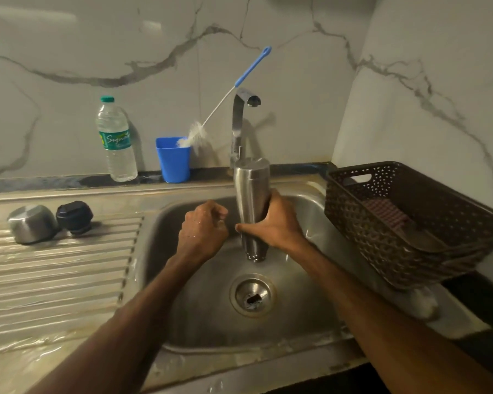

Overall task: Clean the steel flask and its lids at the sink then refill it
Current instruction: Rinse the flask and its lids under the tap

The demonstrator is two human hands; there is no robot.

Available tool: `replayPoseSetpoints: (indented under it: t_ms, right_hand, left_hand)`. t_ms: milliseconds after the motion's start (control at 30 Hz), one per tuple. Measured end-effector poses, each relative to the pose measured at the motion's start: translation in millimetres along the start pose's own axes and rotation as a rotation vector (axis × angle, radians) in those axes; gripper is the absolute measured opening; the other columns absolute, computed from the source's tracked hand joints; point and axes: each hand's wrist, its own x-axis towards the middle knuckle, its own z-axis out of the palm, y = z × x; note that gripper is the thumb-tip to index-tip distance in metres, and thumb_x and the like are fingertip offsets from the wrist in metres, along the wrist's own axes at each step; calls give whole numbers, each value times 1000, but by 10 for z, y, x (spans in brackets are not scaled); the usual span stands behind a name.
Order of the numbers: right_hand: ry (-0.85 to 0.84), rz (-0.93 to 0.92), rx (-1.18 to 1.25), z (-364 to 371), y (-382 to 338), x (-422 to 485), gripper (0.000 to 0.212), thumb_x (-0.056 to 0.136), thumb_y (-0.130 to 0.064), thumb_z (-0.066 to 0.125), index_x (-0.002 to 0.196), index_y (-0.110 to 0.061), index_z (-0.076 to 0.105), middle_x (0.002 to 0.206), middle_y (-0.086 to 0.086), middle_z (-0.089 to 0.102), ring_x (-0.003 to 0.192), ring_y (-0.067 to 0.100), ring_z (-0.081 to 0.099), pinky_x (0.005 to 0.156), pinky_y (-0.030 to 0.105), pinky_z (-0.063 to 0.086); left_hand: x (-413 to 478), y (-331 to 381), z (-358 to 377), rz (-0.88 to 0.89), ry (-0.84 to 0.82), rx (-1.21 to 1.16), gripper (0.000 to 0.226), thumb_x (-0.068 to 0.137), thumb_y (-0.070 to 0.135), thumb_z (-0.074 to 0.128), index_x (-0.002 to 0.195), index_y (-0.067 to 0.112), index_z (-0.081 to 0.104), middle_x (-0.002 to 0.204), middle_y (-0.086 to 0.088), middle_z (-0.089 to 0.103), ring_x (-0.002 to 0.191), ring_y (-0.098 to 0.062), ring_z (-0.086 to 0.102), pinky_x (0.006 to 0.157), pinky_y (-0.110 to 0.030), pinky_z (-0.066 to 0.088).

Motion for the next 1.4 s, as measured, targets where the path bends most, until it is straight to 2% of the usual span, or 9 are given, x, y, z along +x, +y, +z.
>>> replayPoseSetpoints:
  t_ms: [133, 267, 367, 500, 600, 800, 1200, 1267, 1400]
  right_hand:
    - [113, -61, 87, -57, -2, 22, 88, 60, -40, 98, 132, -16, 53, 117, -5, 68, 99, 9, 65, 75, 14, 48]
    - [35, -18, 32, -68, 55, -2, 93, 59, -38, 99, 134, -16, 50, 122, -2, 66, 108, 16, 66, 79, 21, 51]
    - [122, -62, 124, -108, 27, 57, 92, 59, -37, 99, 134, -16, 51, 119, -6, 67, 103, 10, 66, 79, 17, 51]
    - [34, -19, 37, -84, 78, 23, 92, 58, -38, 100, 133, -15, 52, 120, -1, 68, 104, 14, 67, 75, 16, 50]
    - [112, -47, 112, -119, 50, 66, 89, 60, -37, 99, 132, -15, 53, 117, -4, 68, 100, 10, 66, 72, 10, 47]
    - [45, -39, 93, -69, 53, 14, 89, 60, -36, 99, 133, -15, 52, 116, -7, 66, 100, 8, 65, 72, 10, 47]
    - [-59, 9, 174, 90, -150, 41, 97, 57, -40, 99, 133, -17, 43, 118, -2, 64, 104, 13, 66, 89, 37, 60]
    - [-52, 7, 218, 118, -293, 36, 96, 58, -36, 99, 134, -16, 42, 119, -1, 65, 104, 14, 67, 91, 39, 59]
    - [-30, -70, 257, 109, -710, 8, 94, 61, -34, 99, 137, -18, 46, 120, -5, 65, 103, 11, 65, 85, 25, 55]
  left_hand:
    - [1, 8, 18, 9, -12, 5, 21, 91, 11, 68, 108, 22, 71, 103, 7, 71, 94, -12, 68, 87, -38, 60]
    - [-5, -8, 14, -3, -50, -2, 21, 91, 13, 69, 107, 25, 71, 104, 8, 71, 96, -12, 68, 91, -45, 60]
    - [20, -31, -9, -21, -42, -11, 20, 90, 17, 68, 105, 28, 71, 103, 10, 72, 98, -15, 69, 93, -46, 59]
    - [8, -14, -8, -13, -58, -29, 22, 90, 14, 67, 109, 25, 69, 102, 10, 71, 97, -11, 68, 93, -43, 59]
    - [17, -7, -8, -8, -57, -25, 21, 90, 14, 67, 108, 26, 69, 100, 14, 71, 96, -9, 67, 92, -41, 58]
    - [16, 3, 8, -5, -80, -31, 24, 89, 12, 67, 109, 25, 68, 98, 16, 69, 95, -6, 66, 91, -38, 58]
    - [143, 123, -471, 17, 29, -94, 19, 89, 7, 68, 100, 21, 74, 84, 16, 75, 80, 4, 68, 76, -15, 52]
    - [168, 121, -674, 64, 50, -84, 18, 90, 7, 67, 99, 20, 74, 86, 13, 76, 81, -2, 70, 76, -19, 55]
    - [162, 65, -1149, 132, 84, 5, 16, 87, 9, 68, 94, 21, 76, 83, 13, 76, 79, -6, 70, 81, -29, 59]
